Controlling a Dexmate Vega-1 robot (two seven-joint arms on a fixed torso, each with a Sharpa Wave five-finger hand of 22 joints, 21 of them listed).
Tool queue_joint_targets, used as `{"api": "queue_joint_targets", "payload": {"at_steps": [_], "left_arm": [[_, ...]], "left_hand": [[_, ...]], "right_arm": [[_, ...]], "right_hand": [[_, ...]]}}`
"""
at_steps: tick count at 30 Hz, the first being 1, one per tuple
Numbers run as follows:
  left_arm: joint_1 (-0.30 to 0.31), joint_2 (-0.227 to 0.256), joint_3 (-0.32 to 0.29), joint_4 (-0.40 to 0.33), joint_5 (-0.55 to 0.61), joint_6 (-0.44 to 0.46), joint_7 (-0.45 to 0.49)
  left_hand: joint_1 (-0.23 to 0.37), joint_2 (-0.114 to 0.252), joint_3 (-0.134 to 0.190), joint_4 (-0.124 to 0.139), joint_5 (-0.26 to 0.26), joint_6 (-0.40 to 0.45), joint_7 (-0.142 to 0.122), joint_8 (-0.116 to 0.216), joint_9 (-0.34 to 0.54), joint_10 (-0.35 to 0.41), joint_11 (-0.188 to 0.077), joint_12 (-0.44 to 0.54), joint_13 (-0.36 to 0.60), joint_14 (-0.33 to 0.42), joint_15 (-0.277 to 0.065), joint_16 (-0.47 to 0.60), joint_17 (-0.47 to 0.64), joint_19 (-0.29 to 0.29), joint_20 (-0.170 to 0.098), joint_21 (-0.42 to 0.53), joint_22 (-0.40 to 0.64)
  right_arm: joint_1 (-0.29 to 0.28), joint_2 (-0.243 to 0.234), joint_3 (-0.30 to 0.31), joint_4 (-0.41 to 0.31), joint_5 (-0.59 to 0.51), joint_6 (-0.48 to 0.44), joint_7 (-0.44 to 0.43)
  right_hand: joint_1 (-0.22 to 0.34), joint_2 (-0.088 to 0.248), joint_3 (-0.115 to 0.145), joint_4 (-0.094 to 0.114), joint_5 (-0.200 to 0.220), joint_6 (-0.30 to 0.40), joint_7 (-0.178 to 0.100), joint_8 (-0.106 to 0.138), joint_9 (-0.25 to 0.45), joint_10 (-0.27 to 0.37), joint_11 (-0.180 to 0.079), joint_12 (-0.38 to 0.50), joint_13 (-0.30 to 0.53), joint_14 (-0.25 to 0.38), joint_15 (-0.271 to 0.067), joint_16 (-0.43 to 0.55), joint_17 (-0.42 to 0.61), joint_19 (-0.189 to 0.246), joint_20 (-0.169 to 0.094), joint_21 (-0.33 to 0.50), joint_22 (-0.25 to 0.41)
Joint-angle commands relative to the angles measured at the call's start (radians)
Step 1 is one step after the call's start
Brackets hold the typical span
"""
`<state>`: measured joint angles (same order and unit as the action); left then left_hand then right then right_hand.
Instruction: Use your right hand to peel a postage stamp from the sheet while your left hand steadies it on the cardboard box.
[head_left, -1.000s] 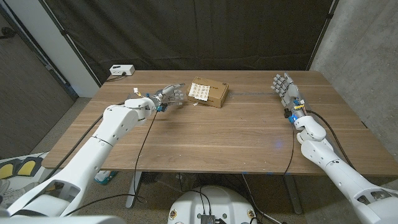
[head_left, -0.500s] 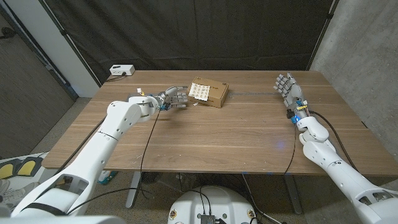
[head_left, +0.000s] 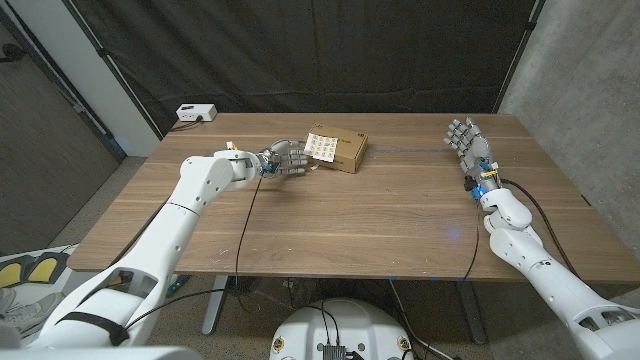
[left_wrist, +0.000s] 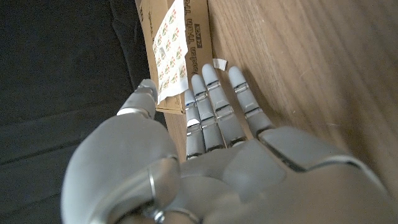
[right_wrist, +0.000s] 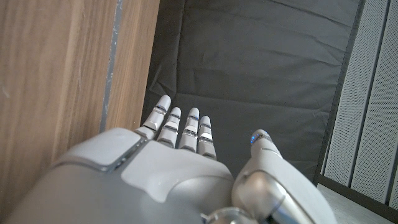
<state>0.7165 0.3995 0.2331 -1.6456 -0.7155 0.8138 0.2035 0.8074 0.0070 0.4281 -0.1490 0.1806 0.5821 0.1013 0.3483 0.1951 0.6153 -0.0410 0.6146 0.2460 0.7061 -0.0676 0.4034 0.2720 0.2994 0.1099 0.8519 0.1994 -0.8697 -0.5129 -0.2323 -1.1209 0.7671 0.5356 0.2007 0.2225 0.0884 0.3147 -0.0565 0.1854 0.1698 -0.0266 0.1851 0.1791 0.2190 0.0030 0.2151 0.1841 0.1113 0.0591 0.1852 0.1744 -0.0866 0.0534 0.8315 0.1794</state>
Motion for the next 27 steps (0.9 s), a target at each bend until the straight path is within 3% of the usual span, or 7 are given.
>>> {"api": "queue_joint_targets", "payload": {"at_steps": [1, 6, 15, 21, 27], "left_arm": [[-0.07, -0.026, 0.029, 0.098, 0.02, 0.029, -0.027], [-0.094, -0.035, 0.044, 0.123, 0.048, 0.039, -0.03], [-0.144, -0.071, 0.062, 0.186, 0.105, 0.071, -0.01], [-0.144, -0.115, 0.044, 0.199, 0.141, 0.073, 0.049], [-0.142, -0.131, 0.042, 0.202, 0.176, 0.058, 0.064]], "left_hand": [[0.021, 0.001, 0.016, -0.001, -0.002, 0.044, -0.009, 0.012, -0.001, 0.045, -0.013, 0.02, 0.004, 0.017, -0.018, -0.001, 0.006, 0.012, -0.003, 0.01, 0.003], [0.05, 0.007, 0.032, -0.009, 0.001, 0.098, -0.018, 0.021, -0.001, 0.078, -0.026, 0.039, 0.011, 0.049, -0.028, 0.003, 0.01, 0.02, -0.008, 0.019, 0.003], [0.124, 0.014, 0.015, -0.019, 0.002, 0.219, -0.017, 0.034, -0.002, 0.165, -0.035, 0.107, 0.046, 0.143, -0.063, 0.094, 0.094, 0.044, -0.011, 0.052, 0.011], [0.191, 0.041, 0.029, -0.023, 0.013, 0.318, -0.018, 0.049, -0.001, 0.232, -0.063, 0.167, 0.083, 0.173, -0.074, 0.121, 0.133, 0.05, -0.022, 0.08, 0.02], [0.29, 0.087, 0.058, -0.023, 0.022, 0.441, -0.048, 0.084, 0.02, 0.266, -0.083, 0.245, 0.152, 0.186, -0.095, 0.125, 0.167, 0.033, -0.035, 0.115, 0.029]], "right_arm": [[-0.002, 0.002, 0.007, 0.007, -0.001, 0.011, -0.005], [-0.004, 0.001, 0.01, 0.005, -0.004, 0.016, -0.011], [-0.009, 0.0, 0.011, 0.0, -0.007, 0.016, -0.023], [-0.008, -0.002, 0.01, -0.002, -0.012, 0.014, -0.033], [-0.006, -0.004, 0.007, -0.004, -0.016, 0.01, -0.038]], "right_hand": [[-0.004, -0.001, 0.001, -0.001, 0.005, 0.012, 0.001, 0.007, 0.004, 0.01, -0.002, 0.004, 0.003, 0.012, 0.002, 0.006, 0.005, 0.002, 0.005, -0.003, 0.001], [-0.005, -0.001, 0.001, 0.0, 0.006, 0.012, 0.002, 0.007, 0.004, 0.01, -0.001, 0.004, 0.003, 0.012, 0.002, 0.006, 0.005, 0.003, 0.005, -0.004, 0.001], [-0.008, -0.001, 0.0, 0.001, 0.006, 0.013, 0.001, 0.007, 0.004, 0.011, 0.0, 0.004, 0.003, 0.013, 0.002, 0.006, 0.006, 0.004, 0.005, -0.007, 0.002], [-0.009, 0.0, 0.0, 0.001, 0.006, 0.014, 0.001, 0.007, 0.004, 0.013, -0.002, 0.004, 0.003, 0.013, 0.002, 0.006, 0.006, 0.005, 0.005, -0.008, 0.002], [-0.009, 0.0, 0.001, 0.0, 0.006, 0.014, 0.001, 0.007, 0.004, 0.013, -0.003, 0.004, 0.003, 0.013, 0.002, 0.006, 0.005, 0.005, 0.005, -0.01, 0.002]]}}
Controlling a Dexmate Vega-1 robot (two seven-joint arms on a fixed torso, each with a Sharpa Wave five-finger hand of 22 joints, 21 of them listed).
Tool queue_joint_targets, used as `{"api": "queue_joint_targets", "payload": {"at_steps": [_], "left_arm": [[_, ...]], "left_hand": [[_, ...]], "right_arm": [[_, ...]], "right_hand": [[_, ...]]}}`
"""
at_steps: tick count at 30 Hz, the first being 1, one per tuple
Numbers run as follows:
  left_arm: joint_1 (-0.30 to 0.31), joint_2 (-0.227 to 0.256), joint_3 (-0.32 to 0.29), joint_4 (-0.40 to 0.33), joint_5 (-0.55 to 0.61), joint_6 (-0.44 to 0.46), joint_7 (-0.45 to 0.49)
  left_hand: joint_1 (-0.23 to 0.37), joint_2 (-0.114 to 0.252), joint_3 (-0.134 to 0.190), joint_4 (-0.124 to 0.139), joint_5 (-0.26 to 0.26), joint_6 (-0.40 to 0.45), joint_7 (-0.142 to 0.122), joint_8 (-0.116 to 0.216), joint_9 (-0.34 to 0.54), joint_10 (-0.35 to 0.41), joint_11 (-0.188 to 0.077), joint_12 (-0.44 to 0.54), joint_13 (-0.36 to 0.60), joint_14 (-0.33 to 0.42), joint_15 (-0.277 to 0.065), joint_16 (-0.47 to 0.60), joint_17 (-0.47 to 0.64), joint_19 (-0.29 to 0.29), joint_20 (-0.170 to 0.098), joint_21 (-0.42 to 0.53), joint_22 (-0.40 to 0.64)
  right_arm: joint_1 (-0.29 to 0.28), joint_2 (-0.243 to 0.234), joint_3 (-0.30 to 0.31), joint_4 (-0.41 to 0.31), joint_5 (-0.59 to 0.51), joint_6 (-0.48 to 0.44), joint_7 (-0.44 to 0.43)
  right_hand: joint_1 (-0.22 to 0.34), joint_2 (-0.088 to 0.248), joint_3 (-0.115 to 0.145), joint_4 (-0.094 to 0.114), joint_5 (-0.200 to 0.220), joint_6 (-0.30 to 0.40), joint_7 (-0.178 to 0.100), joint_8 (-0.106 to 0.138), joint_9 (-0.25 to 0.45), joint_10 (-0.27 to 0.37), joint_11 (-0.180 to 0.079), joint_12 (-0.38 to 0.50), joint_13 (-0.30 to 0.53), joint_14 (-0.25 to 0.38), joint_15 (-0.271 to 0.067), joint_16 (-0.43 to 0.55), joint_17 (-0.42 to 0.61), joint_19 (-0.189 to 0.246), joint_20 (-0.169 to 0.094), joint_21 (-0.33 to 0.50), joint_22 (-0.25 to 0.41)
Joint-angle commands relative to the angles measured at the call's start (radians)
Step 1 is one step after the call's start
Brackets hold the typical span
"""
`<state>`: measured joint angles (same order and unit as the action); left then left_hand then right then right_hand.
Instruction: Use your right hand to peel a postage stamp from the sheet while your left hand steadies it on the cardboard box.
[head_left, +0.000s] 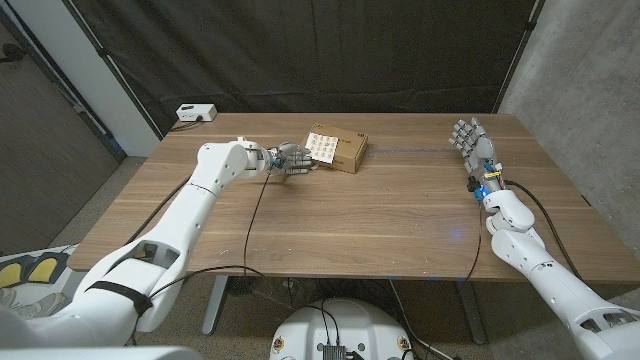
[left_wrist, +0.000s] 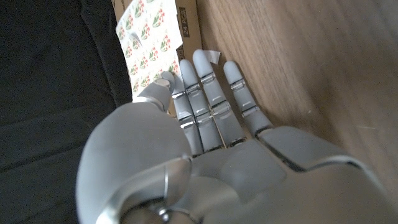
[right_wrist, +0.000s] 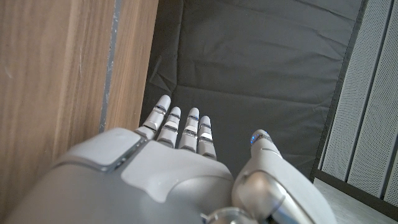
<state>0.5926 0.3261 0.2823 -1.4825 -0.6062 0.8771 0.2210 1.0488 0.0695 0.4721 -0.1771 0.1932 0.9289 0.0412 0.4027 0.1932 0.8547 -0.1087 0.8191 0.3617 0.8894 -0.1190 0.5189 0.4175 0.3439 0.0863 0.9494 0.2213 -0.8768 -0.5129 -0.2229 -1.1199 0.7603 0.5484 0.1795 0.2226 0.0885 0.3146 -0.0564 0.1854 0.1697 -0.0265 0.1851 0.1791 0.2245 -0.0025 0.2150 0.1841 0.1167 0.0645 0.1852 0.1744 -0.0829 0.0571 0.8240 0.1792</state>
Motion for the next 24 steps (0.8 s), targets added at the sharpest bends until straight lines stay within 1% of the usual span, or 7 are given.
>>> {"api": "queue_joint_targets", "payload": {"at_steps": [1, 4, 8, 10, 16, 20, 24], "left_arm": [[-0.017, -0.052, 0.0, 0.038, 0.075, -0.016, 0.036], [-0.001, -0.039, 0.01, 0.032, 0.096, -0.085, -0.005], [0.025, -0.021, 0.023, 0.028, 0.123, -0.201, -0.069], [0.019, -0.003, 0.038, 0.021, 0.135, -0.208, -0.1], [0.008, 0.021, 0.051, 0.027, 0.141, -0.259, -0.195], [-0.007, 0.041, 0.066, 0.026, 0.151, -0.285, -0.257], [-0.025, 0.056, 0.08, 0.025, 0.16, -0.31, -0.312]], "left_hand": [[0.055, 0.025, 0.012, 0.006, 0.009, 0.098, 0.007, 0.031, 0.026, 0.02, -0.017, 0.046, 0.045, -0.001, -0.045, 0.01, 0.03, -0.031, -0.015, 0.017, 0.009], [0.058, 0.025, 0.005, 0.014, 0.008, 0.105, 0.001, 0.036, 0.036, -0.015, -0.023, 0.052, 0.066, -0.031, -0.046, 0.001, 0.045, -0.066, -0.021, 0.024, 0.015], [0.058, 0.038, -0.003, 0.027, 0.013, 0.104, -0.006, 0.044, 0.056, -0.082, -0.011, 0.057, 0.1, -0.104, -0.037, -0.027, 0.066, -0.126, -0.02, 0.041, 0.028], [0.059, 0.044, -0.007, 0.031, 0.014, 0.098, -0.003, 0.046, 0.064, -0.108, -0.01, 0.058, 0.112, -0.13, -0.032, -0.035, 0.076, -0.156, -0.014, 0.047, 0.036], [0.06, 0.067, -0.01, 0.039, 0.021, 0.088, 0.002, 0.062, 0.093, -0.193, 0.015, 0.053, 0.144, -0.222, -0.009, -0.069, 0.097, -0.218, 0.012, 0.086, 0.069], [0.052, 0.078, -0.004, 0.048, 0.027, 0.071, -0.003, 0.078, 0.12, -0.251, 0.025, 0.033, 0.141, -0.275, 0.014, -0.1, 0.1, -0.247, 0.017, 0.117, 0.089], [0.048, 0.083, 0.003, 0.053, 0.034, 0.054, 0.002, 0.092, 0.141, -0.283, 0.026, 0.013, 0.127, -0.302, 0.022, -0.121, 0.1, -0.269, 0.017, 0.139, 0.104]], "right_arm": [[0.001, -0.005, -0.003, -0.006, -0.011, -0.004, -0.019], [0.002, -0.007, -0.007, -0.01, -0.016, -0.01, -0.022], [0.003, -0.009, -0.015, -0.02, -0.031, -0.012, -0.039], [-0.001, -0.013, -0.02, -0.035, -0.051, -0.014, -0.07], [-0.017, -0.057, -0.043, -0.108, -0.139, -0.041, -0.167], [-0.037, -0.104, -0.062, -0.189, -0.229, -0.082, -0.263], [-0.066, -0.16, -0.078, -0.296, -0.367, -0.148, -0.395]], "right_hand": [[-0.009, 0.0, 0.001, 0.0, 0.006, 0.014, 0.001, 0.007, 0.004, 0.007, 0.002, 0.004, 0.003, 0.008, -0.004, 0.006, 0.005, 0.001, 0.002, -0.003, 0.002], [-0.008, 0.001, 0.002, -0.001, 0.007, 0.016, 0.0, 0.008, 0.004, 0.007, 0.001, 0.004, 0.003, 0.007, -0.004, 0.005, 0.005, 0.002, 0.001, -0.004, 0.002], [0.001, 0.004, 0.006, -0.007, 0.008, 0.028, 0.0, 0.011, 0.004, 0.017, 0.003, 0.007, 0.002, 0.007, -0.005, 0.004, 0.003, 0.002, 0.002, -0.007, 0.002], [0.016, 0.008, 0.013, -0.017, 0.009, 0.042, 0.003, 0.016, 0.004, 0.029, 0.005, 0.011, 0.002, 0.017, 0.001, 0.006, 0.001, 0.005, 0.007, -0.01, 0.001], [0.111, 0.007, 0.047, -0.085, 0.0, 0.103, 0.003, 0.026, 0.004, 0.085, 0.005, 0.026, 0.003, 0.118, -0.017, 0.027, 0.002, 0.053, 0.026, -0.014, 0.004], [0.158, 0.006, 0.061, -0.107, -0.002, 0.148, 0.0, 0.034, 0.005, 0.114, -0.008, 0.033, 0.004, 0.154, -0.028, 0.03, 0.003, 0.073, 0.029, -0.014, 0.006], [0.253, -0.001, 0.087, -0.129, 0.002, 0.196, -0.005, 0.039, 0.006, 0.147, -0.026, 0.04, 0.005, 0.196, -0.06, 0.031, 0.005, 0.108, 0.032, -0.011, 0.007]]}}
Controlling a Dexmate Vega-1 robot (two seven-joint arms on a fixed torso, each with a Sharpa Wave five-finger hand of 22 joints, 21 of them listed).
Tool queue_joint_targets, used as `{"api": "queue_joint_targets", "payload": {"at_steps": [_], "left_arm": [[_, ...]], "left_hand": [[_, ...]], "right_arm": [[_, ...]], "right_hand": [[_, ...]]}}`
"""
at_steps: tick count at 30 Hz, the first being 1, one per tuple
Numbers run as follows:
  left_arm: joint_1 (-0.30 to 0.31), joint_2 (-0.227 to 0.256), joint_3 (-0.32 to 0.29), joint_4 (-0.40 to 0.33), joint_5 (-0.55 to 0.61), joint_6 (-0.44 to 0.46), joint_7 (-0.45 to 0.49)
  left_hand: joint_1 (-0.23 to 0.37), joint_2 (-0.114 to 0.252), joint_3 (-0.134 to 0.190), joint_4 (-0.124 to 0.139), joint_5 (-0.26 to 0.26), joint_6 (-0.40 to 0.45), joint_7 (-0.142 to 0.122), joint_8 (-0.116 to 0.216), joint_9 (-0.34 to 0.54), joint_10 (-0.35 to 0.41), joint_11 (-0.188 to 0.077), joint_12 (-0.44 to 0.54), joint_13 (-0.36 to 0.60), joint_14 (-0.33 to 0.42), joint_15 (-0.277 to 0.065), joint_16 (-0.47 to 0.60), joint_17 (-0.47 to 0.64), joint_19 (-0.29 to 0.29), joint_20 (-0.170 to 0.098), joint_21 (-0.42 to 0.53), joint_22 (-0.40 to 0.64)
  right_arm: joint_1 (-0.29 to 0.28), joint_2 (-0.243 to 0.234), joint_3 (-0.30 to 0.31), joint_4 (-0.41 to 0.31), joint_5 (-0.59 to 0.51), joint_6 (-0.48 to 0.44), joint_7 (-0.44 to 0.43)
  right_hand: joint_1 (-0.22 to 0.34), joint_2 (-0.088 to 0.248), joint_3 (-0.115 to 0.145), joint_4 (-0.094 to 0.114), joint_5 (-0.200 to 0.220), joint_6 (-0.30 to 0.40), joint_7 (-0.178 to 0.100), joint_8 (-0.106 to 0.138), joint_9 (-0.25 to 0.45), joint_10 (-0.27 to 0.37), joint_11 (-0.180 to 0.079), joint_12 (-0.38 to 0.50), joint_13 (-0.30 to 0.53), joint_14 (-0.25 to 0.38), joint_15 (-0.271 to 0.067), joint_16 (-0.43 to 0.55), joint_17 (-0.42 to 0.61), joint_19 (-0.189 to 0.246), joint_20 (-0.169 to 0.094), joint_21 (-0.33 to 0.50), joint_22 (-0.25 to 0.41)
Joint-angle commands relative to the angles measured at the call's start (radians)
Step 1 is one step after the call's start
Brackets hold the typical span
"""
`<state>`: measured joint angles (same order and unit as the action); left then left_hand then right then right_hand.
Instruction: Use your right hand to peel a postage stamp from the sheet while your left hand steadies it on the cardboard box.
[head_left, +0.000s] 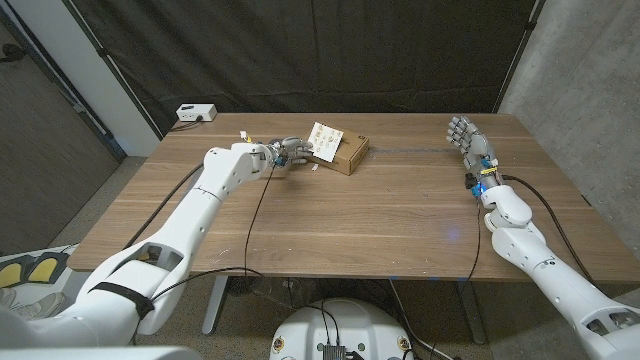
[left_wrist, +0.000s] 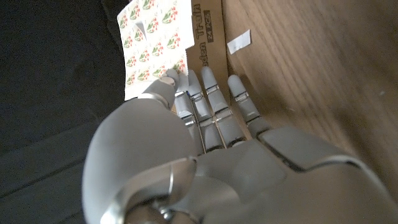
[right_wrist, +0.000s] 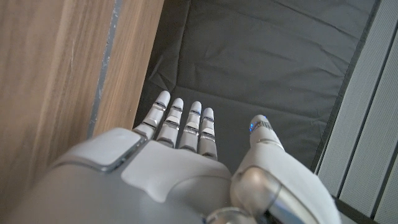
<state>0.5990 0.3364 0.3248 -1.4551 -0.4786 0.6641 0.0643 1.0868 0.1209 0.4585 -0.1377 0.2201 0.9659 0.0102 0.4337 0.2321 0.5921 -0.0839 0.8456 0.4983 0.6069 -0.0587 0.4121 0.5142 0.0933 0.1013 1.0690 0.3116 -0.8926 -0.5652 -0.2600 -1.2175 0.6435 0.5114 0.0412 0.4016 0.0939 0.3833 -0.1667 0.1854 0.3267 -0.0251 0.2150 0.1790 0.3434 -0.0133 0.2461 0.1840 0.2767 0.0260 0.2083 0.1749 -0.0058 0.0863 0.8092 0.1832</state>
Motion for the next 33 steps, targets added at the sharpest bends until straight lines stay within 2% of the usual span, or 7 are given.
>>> {"api": "queue_joint_targets", "payload": {"at_steps": [1, 4, 11, 16, 24, 26, 33], "left_arm": [[-0.037, 0.049, 0.041, -0.003, 0.036, -0.104, -0.169], [-0.05, 0.058, 0.048, -0.001, 0.038, -0.121, -0.211], [-0.079, 0.065, 0.057, 0.005, 0.045, -0.141, -0.265], [-0.095, 0.066, 0.057, 0.0, 0.049, -0.125, -0.274], [-0.127, 0.072, 0.07, -0.014, 0.062, -0.091, -0.293], [-0.135, 0.07, 0.071, -0.012, 0.061, -0.087, -0.302], [-0.159, 0.064, 0.081, -0.006, 0.064, -0.077, -0.325]], "left_hand": [[0.007, 0.029, 0.018, 0.014, 0.009, 0.018, 0.032, 0.067, 0.108, -0.035, -0.003, -0.022, -0.014, -0.026, -0.036, -0.02, 0.003, -0.02, 0.002, 0.026, 0.017], [0.004, 0.022, 0.027, 0.011, 0.022, 0.009, 0.058, 0.086, 0.13, -0.067, -0.006, -0.049, -0.032, -0.045, -0.034, -0.04, -0.003, -0.027, -0.003, 0.047, 0.023], [-0.003, 0.019, 0.039, 0.011, 0.039, 0.005, 0.064, 0.114, 0.158, -0.043, -0.013, -0.065, -0.057, -0.019, -0.037, -0.041, -0.009, -0.022, -0.01, 0.077, 0.026], [-0.009, 0.017, 0.048, 0.011, 0.051, 0.007, 0.069, 0.136, 0.177, -0.015, -0.016, -0.073, -0.075, 0.01, -0.041, -0.036, -0.012, -0.015, -0.009, 0.101, 0.028], [-0.007, 0.01, 0.063, 0.002, 0.066, 0.021, 0.086, 0.163, 0.197, 0.006, -0.003, -0.087, -0.095, 0.027, -0.032, -0.036, -0.014, -0.016, -0.007, 0.125, 0.029], [-0.005, 0.008, 0.067, -0.001, 0.069, 0.018, 0.091, 0.166, 0.201, 0.009, 0.002, -0.09, -0.099, 0.032, -0.029, -0.035, -0.014, -0.016, -0.003, 0.13, 0.029], [0.003, -0.001, 0.079, -0.013, 0.081, 0.019, 0.11, 0.18, 0.215, 0.034, 0.012, -0.097, -0.115, 0.041, -0.022, -0.033, -0.013, -0.015, 0.001, 0.15, 0.028]], "right_arm": [[-0.055, -0.121, -0.045, -0.223, -0.281, -0.127, -0.279], [-0.069, -0.152, -0.052, -0.288, -0.374, -0.17, -0.342], [-0.102, -0.173, -0.051, -0.412, -0.601, -0.253, -0.481], [-0.116, -0.153, -0.042, -0.449, -0.707, -0.283, -0.518], [-0.135, -0.098, -0.028, -0.489, -0.904, -0.31, -0.575], [-0.139, -0.086, -0.021, -0.498, -0.948, -0.31, -0.58], [-0.158, -0.027, 0.0, -0.526, -1.11, -0.325, -0.603]], "right_hand": [[0.107, -0.011, 0.025, -0.019, 0.003, 0.058, -0.011, 0.012, 0.006, 0.041, -0.027, 0.012, 0.005, 0.048, -0.032, 0.008, 0.005, 0.045, -0.001, 0.007, 0.004], [0.152, -0.021, 0.035, -0.022, 0.006, 0.086, -0.02, 0.016, 0.007, 0.06, -0.033, 0.017, 0.006, 0.057, -0.045, 0.005, 0.006, 0.058, -0.003, 0.008, 0.004], [0.255, -0.046, 0.04, -0.014, 0.013, 0.173, -0.058, 0.026, 0.007, 0.133, -0.078, 0.036, 0.008, 0.12, -0.116, 0.021, 0.016, 0.117, -0.037, 0.025, 0.006], [0.301, -0.065, 0.043, -0.016, 0.02, 0.216, -0.09, 0.031, 0.008, 0.16, -0.102, 0.042, 0.008, 0.149, -0.141, 0.024, 0.018, 0.148, -0.054, 0.035, 0.007], [0.327, -0.085, 0.045, -0.009, 0.029, 0.252, -0.111, 0.033, 0.007, 0.189, -0.121, 0.049, 0.008, 0.167, -0.167, 0.022, 0.02, 0.171, -0.071, 0.043, 0.006], [0.332, -0.092, 0.044, -0.008, 0.032, 0.262, -0.116, 0.033, 0.007, 0.196, -0.125, 0.05, 0.008, 0.177, -0.183, 0.024, 0.021, 0.178, -0.075, 0.045, 0.006], [0.334, -0.109, 0.038, 0.0, 0.039, 0.288, -0.129, 0.034, 0.007, 0.22, -0.136, 0.055, 0.007, 0.195, -0.206, 0.025, 0.024, 0.193, -0.086, 0.05, 0.006]]}}
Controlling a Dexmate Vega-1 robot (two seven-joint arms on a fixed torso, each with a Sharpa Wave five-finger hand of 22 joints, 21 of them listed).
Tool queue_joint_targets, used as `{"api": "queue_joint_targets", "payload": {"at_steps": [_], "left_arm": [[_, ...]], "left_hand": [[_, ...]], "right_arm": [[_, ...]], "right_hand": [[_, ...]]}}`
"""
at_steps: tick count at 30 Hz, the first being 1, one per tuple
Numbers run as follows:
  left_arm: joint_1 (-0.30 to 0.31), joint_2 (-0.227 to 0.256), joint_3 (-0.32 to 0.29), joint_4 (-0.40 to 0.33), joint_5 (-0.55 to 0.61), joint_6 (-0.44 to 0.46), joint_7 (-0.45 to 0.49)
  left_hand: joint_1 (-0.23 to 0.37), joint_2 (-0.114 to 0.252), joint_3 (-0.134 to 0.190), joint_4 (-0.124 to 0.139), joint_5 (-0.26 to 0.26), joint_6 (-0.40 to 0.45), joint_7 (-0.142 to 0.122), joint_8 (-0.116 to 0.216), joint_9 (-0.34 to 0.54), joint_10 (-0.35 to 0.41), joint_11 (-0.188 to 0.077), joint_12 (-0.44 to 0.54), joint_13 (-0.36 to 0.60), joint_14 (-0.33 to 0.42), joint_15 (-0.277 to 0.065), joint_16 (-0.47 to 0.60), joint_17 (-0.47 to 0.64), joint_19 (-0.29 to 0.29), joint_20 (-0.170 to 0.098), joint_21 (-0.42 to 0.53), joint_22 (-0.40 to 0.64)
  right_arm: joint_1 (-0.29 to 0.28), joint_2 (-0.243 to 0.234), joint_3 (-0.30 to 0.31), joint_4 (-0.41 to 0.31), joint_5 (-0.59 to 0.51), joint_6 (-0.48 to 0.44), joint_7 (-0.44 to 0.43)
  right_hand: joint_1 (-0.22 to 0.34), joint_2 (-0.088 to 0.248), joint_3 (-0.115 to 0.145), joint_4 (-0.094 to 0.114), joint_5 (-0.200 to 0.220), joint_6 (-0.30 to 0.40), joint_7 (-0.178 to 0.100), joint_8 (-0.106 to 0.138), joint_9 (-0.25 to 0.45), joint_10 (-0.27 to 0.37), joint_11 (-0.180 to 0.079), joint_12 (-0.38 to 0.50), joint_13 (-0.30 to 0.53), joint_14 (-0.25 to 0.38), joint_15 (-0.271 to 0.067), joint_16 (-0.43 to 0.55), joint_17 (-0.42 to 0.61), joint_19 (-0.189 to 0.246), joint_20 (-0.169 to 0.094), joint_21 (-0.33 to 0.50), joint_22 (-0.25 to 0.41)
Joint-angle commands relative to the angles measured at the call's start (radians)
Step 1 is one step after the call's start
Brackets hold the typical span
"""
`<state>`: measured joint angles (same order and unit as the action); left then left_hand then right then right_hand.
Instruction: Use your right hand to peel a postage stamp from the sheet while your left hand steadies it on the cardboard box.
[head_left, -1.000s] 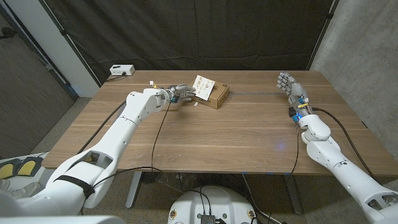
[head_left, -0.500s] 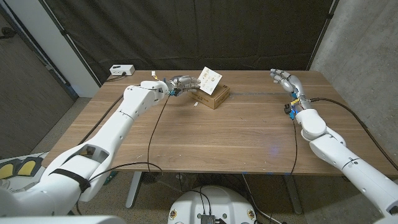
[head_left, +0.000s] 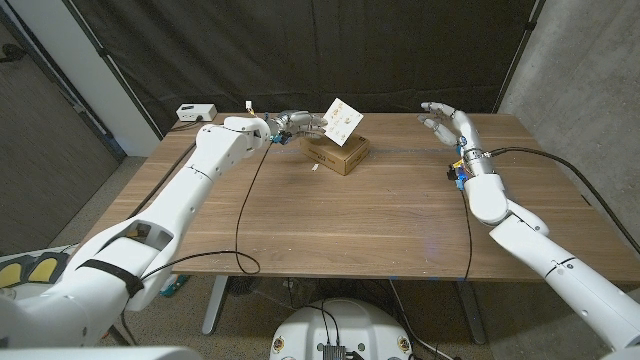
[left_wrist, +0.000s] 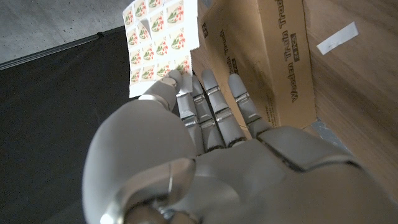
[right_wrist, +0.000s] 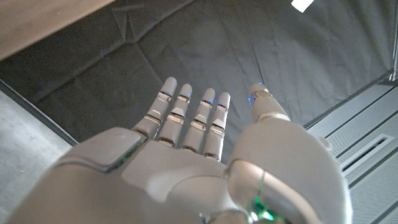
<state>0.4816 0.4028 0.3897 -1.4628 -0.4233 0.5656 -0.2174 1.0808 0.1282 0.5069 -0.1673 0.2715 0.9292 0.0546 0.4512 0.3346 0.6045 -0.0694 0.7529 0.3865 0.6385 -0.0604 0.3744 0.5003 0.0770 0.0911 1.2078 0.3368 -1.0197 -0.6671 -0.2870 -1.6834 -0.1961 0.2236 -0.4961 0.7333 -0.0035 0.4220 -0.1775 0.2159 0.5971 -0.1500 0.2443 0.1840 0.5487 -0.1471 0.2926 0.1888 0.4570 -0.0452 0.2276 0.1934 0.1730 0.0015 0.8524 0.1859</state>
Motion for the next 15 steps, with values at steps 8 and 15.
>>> {"api": "queue_joint_targets", "payload": {"at_steps": [8, 15], "left_arm": [[-0.066, -0.009, 0.031, 0.006, 0.016, 0.019, -0.074], [-0.076, -0.014, 0.04, -0.003, 0.02, 0.025, -0.091]], "left_hand": [[0.015, -0.017, 0.033, 0.009, 0.034, 0.065, 0.072, 0.174, 0.122, 0.036, 0.011, -0.011, -0.014, 0.016, -0.016, 0.013, 0.008, 0.004, 0.012, 0.026, 0.001], [0.026, -0.023, 0.036, 0.002, 0.038, 0.062, 0.084, 0.176, 0.128, 0.043, 0.026, -0.017, -0.022, 0.018, -0.011, 0.02, 0.015, 0.0, 0.018, 0.038, -0.001]], "right_arm": [[-0.042, 0.147, 0.049, -0.063, -0.395, -0.018, -0.068], [-0.045, 0.208, 0.062, -0.051, -0.488, 0.01, -0.093]], "right_hand": [[-0.002, -0.03, -0.012, 0.02, 0.015, 0.043, -0.021, 0.005, 0.003, 0.038, -0.019, 0.012, 0.002, 0.04, -0.16, 0.011, 0.009, 0.03, -0.011, 0.012, 0.003], [-0.004, -0.039, -0.018, 0.025, 0.022, 0.06, -0.029, 0.004, 0.003, 0.058, -0.027, 0.015, 0.002, 0.054, -0.169, 0.013, 0.012, 0.042, -0.016, 0.015, 0.003]]}}
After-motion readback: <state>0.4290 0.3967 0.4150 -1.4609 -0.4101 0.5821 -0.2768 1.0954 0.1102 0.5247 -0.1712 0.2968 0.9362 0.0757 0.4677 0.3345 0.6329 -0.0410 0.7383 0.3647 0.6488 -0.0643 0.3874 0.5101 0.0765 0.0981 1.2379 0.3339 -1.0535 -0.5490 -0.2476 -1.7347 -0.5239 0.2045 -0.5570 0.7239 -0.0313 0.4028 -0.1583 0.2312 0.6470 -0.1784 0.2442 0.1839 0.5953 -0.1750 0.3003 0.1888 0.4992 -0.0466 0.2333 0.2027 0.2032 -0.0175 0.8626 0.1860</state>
